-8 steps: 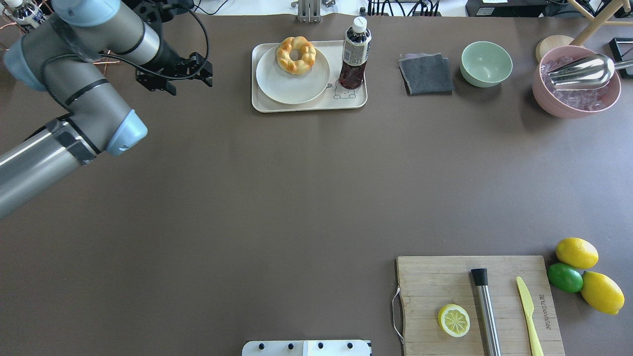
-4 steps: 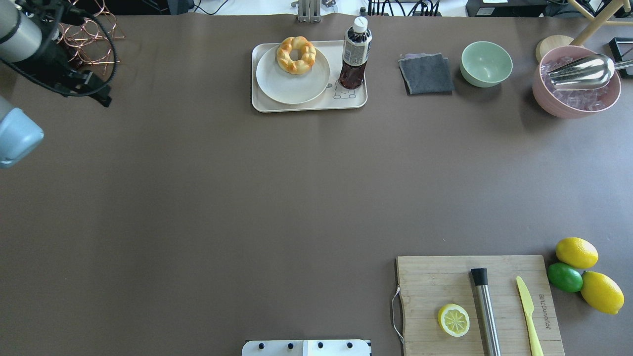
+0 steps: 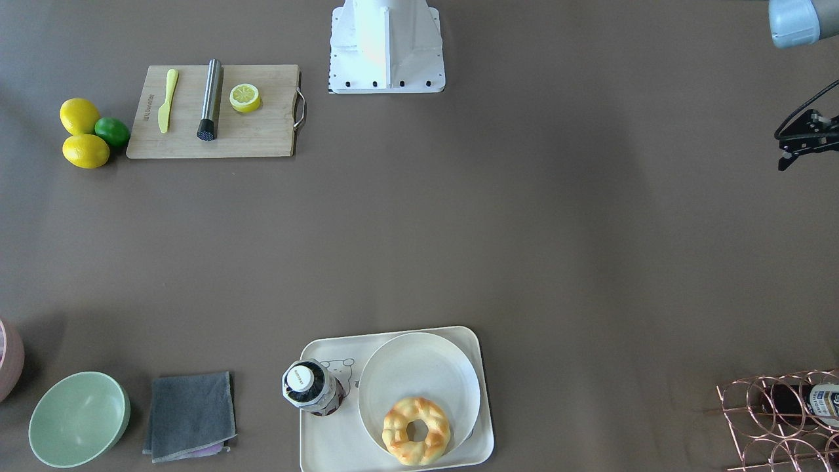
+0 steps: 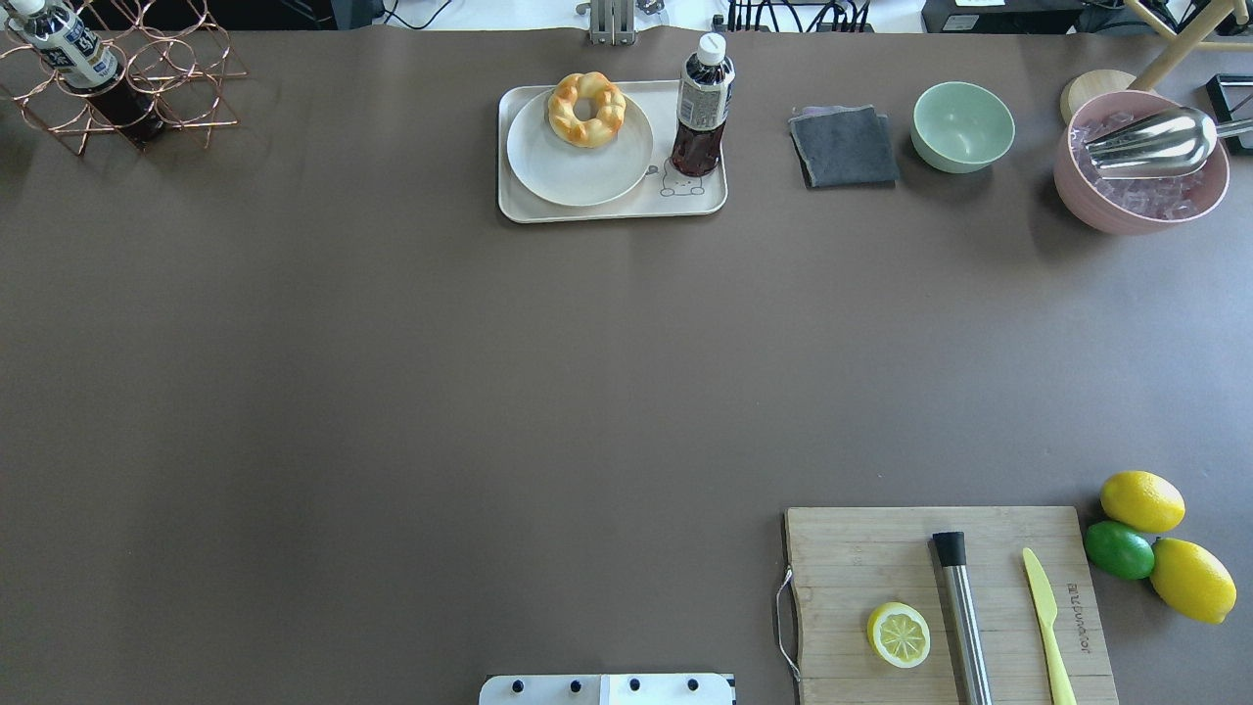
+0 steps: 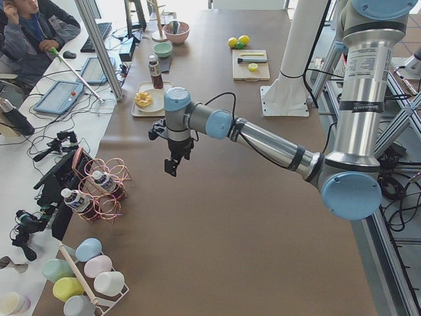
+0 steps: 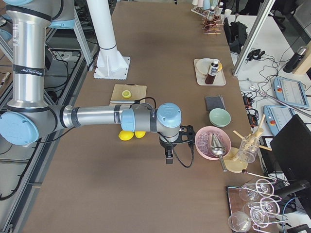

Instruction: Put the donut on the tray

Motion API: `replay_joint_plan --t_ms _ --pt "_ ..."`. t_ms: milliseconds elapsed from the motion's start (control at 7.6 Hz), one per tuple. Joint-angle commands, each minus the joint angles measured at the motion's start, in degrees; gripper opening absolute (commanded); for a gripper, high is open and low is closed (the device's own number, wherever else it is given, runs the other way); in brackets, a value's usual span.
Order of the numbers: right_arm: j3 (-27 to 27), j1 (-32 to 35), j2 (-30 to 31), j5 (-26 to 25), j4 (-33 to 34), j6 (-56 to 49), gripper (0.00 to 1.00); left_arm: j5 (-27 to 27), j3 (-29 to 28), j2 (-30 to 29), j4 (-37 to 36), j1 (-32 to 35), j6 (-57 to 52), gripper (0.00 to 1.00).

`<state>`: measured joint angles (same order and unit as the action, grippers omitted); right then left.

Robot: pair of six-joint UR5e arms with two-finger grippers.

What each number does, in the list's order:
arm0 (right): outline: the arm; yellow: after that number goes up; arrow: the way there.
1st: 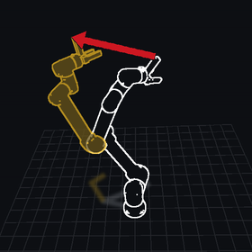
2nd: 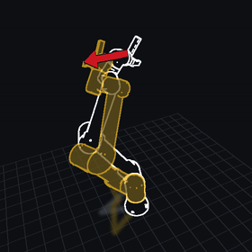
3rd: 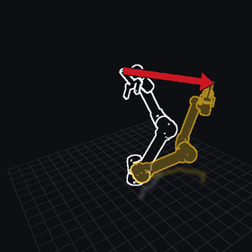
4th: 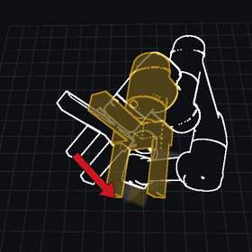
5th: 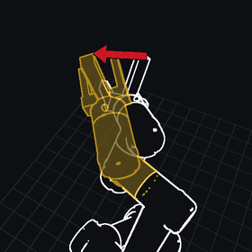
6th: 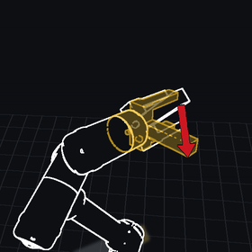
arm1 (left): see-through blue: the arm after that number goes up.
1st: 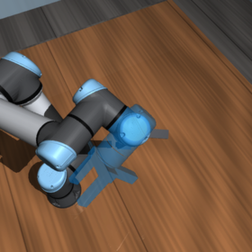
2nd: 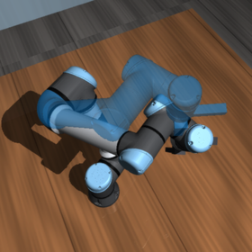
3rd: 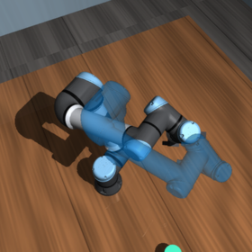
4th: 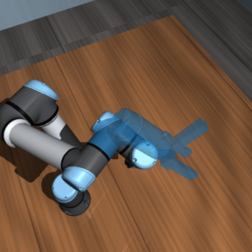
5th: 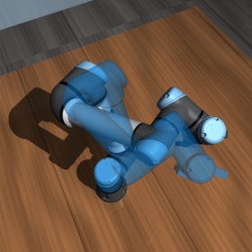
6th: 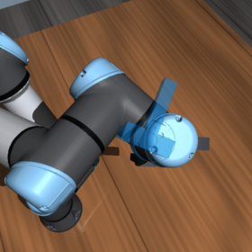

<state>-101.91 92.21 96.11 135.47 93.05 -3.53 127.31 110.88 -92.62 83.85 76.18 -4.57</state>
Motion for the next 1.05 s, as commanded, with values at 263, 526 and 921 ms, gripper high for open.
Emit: replay_joint_plan --t_ms 263,526,921 --pt "-0.31 -0.01 0.13 -0.56 0.03 0.19 1.0 5.14 0.66 11.67 -0.09 13.02 -19.42 0.97" --pt "-1.09 -0.28 0.04 -2.04 1.68 0.27 1.0 5.41 0.75 14.12 0.0 14.26 -19.42 0.98" --pt "-2.68 -0.19 0.04 -2.58 3.19 0.27 1.0 5.32 0.91 15.1 0.09 14.96 -19.42 0.98"
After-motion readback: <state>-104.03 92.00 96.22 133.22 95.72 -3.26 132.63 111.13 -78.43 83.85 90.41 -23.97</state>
